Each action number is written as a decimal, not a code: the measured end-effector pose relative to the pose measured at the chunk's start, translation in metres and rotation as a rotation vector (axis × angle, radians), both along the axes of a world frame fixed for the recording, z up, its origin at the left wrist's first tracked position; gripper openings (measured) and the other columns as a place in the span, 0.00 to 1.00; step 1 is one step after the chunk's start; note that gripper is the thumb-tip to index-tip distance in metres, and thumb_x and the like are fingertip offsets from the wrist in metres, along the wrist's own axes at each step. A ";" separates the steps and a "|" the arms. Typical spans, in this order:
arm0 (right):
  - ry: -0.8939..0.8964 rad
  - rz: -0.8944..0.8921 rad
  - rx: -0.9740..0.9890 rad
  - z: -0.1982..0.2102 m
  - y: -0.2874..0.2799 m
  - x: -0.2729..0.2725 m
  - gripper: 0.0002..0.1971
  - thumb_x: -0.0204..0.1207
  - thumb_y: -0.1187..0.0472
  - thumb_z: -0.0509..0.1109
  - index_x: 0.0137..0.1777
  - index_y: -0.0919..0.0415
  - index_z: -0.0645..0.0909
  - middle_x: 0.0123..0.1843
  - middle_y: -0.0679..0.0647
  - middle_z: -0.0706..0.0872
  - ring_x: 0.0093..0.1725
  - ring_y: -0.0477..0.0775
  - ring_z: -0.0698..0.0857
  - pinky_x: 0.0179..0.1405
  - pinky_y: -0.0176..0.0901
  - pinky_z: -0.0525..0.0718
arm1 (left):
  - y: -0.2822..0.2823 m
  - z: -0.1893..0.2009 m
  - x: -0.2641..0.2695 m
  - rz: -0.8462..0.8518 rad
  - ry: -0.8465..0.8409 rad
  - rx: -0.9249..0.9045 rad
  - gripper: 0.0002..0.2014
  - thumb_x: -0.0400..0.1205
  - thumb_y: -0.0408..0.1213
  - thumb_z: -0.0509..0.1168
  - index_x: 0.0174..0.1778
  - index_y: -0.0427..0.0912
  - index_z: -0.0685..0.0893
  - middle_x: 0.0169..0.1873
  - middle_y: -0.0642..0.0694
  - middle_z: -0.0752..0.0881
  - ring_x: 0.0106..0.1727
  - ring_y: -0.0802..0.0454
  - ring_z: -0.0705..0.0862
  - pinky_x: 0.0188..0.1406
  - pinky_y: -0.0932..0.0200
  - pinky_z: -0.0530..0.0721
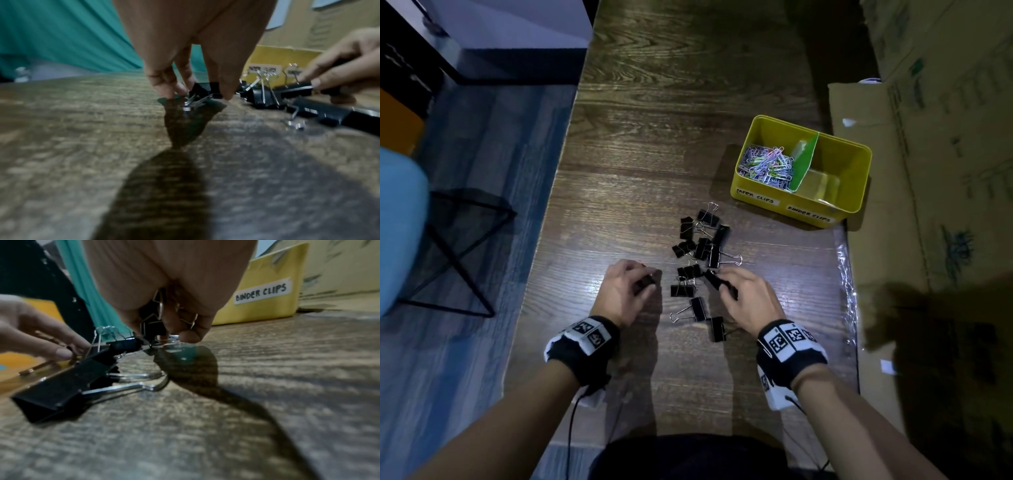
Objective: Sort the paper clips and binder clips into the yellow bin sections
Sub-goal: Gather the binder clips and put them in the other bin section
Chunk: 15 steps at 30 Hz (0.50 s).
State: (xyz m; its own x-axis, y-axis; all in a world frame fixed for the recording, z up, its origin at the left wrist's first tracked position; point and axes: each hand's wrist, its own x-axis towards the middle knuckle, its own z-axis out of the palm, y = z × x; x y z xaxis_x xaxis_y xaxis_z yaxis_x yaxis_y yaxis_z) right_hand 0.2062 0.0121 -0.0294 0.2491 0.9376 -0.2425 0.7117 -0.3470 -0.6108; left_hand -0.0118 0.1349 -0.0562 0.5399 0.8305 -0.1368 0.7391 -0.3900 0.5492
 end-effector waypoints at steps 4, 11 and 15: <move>0.440 -0.441 -0.049 0.006 -0.002 0.008 0.11 0.82 0.60 0.62 0.60 0.57 0.83 0.43 0.53 0.86 0.29 0.53 0.79 0.27 0.39 0.78 | -0.002 0.024 0.012 0.552 -0.645 -0.656 0.13 0.81 0.24 0.56 0.50 0.41 0.83 0.46 0.41 0.83 0.42 0.48 0.83 0.45 0.55 0.83; 1.090 -0.821 0.097 0.028 -0.001 0.019 0.12 0.84 0.62 0.55 0.53 0.57 0.81 0.48 0.58 0.89 0.33 0.44 0.80 0.24 0.36 0.68 | -0.022 0.043 0.041 0.413 -0.339 -0.613 0.07 0.78 0.45 0.67 0.43 0.45 0.82 0.40 0.53 0.81 0.41 0.56 0.78 0.38 0.63 0.72; 1.155 -0.793 0.138 0.037 0.000 0.029 0.15 0.83 0.63 0.51 0.52 0.54 0.81 0.39 0.57 0.89 0.24 0.47 0.72 0.19 0.35 0.60 | -0.030 0.020 0.049 0.163 0.004 -0.342 0.11 0.71 0.45 0.75 0.41 0.47 0.81 0.45 0.49 0.75 0.46 0.55 0.75 0.44 0.66 0.75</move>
State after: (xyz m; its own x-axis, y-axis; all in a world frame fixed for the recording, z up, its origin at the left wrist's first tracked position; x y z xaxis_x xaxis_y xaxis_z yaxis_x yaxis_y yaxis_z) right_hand 0.2352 0.0117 0.0080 0.4418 0.6764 -0.5894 -0.5612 -0.3042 -0.7698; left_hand 0.0369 0.1053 -0.0362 0.4036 0.8112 -0.4232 0.7786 -0.0616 0.6244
